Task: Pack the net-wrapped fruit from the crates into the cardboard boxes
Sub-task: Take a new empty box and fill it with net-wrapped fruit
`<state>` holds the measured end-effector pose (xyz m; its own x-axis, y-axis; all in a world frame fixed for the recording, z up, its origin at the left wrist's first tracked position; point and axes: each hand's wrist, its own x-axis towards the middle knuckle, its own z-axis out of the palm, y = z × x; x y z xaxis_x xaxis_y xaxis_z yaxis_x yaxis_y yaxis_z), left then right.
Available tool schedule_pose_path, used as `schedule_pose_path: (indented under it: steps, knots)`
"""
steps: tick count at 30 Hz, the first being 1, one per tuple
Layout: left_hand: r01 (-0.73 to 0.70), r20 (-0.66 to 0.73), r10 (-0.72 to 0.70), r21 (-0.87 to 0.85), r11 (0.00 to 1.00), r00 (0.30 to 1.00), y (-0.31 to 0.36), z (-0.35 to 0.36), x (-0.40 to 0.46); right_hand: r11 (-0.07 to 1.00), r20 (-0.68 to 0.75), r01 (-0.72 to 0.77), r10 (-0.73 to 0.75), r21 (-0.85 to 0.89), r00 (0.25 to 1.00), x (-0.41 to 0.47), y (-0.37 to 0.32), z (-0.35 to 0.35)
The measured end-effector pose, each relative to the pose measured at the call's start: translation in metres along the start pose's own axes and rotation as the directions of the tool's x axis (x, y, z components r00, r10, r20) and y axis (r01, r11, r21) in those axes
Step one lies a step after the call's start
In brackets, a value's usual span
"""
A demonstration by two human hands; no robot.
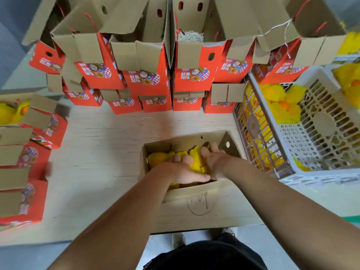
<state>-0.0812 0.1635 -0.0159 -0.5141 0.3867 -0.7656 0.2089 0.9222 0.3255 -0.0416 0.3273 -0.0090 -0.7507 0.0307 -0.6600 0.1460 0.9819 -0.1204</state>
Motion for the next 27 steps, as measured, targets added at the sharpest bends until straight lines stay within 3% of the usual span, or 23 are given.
schedule_pose_path:
  steps: [2,4,9,11,13,14,15,16,17,18,19,20,22,23,27]
  knots:
    - [-0.134,-0.051,0.13,-0.077,0.988,0.99,-0.013,-0.009,-0.007,0.998,-0.063,-0.028,0.032,0.056,0.998,-0.005,0.005,-0.007]
    - [-0.221,-0.173,0.227,0.058,0.974,0.958,-0.022,-0.001,-0.009,0.992,-0.14,-0.053,0.069,0.118,0.988,-0.008,0.007,-0.003]
    - [-0.122,-0.304,0.181,0.203,0.972,0.935,-0.014,0.021,-0.002,0.986,-0.217,-0.115,0.139,0.12,0.966,-0.012,-0.008,0.023]
    - [-0.169,-0.298,0.221,0.193,0.967,0.928,-0.017,0.015,-0.003,0.984,-0.261,-0.085,0.124,0.158,0.957,-0.014,-0.003,0.021]
    - [-0.295,-0.339,0.31,0.098,0.951,0.888,-0.024,0.011,-0.009,0.951,-0.357,0.015,0.101,0.309,0.929,-0.015,0.007,0.023]
    - [-0.353,-0.442,0.333,0.039,0.935,0.833,-0.03,0.012,-0.015,0.916,-0.447,0.091,0.102,0.391,0.889,-0.019,0.01,0.027]
    - [-0.369,-0.616,0.298,0.013,0.929,0.729,-0.037,0.015,-0.019,0.879,-0.578,0.193,0.11,0.436,0.809,-0.022,0.012,0.032]
    - [-0.316,-0.776,0.213,0.019,0.949,0.593,-0.045,0.02,-0.025,0.872,-0.717,0.273,0.118,0.406,0.687,-0.025,0.015,0.035]
    - [-0.195,-0.869,0.079,-0.021,0.981,0.488,-0.055,0.027,-0.03,0.902,-0.809,0.268,0.134,0.339,0.573,-0.026,0.02,0.036]
    - [-0.102,-0.904,-0.049,-0.102,0.99,0.424,-0.064,0.035,-0.034,0.929,-0.845,0.196,0.178,0.313,0.505,-0.025,0.029,0.036]
    - [-0.084,-0.872,-0.187,-0.25,0.965,0.453,-0.072,0.043,-0.038,0.929,-0.818,0.112,0.248,0.353,0.52,-0.023,0.038,0.034]
    - [-0.138,-0.811,-0.278,-0.399,0.907,0.514,-0.077,0.051,-0.041,0.896,-0.729,0.057,0.319,0.44,0.606,-0.02,0.048,0.028]
    - [-0.25,-0.672,-0.338,-0.619,0.745,0.659,-0.079,0.063,-0.041,0.794,-0.46,0.016,0.336,0.608,0.822,-0.013,0.062,0.018]
    - [-0.266,-0.676,-0.32,-0.613,0.744,0.664,-0.078,0.064,-0.042,0.758,-0.366,0.0,0.316,0.653,0.875,-0.01,0.064,0.016]
    - [-0.312,-0.702,-0.316,-0.611,0.727,0.638,-0.073,0.053,-0.042,0.765,-0.363,-0.022,0.33,0.644,0.871,-0.007,0.055,0.017]
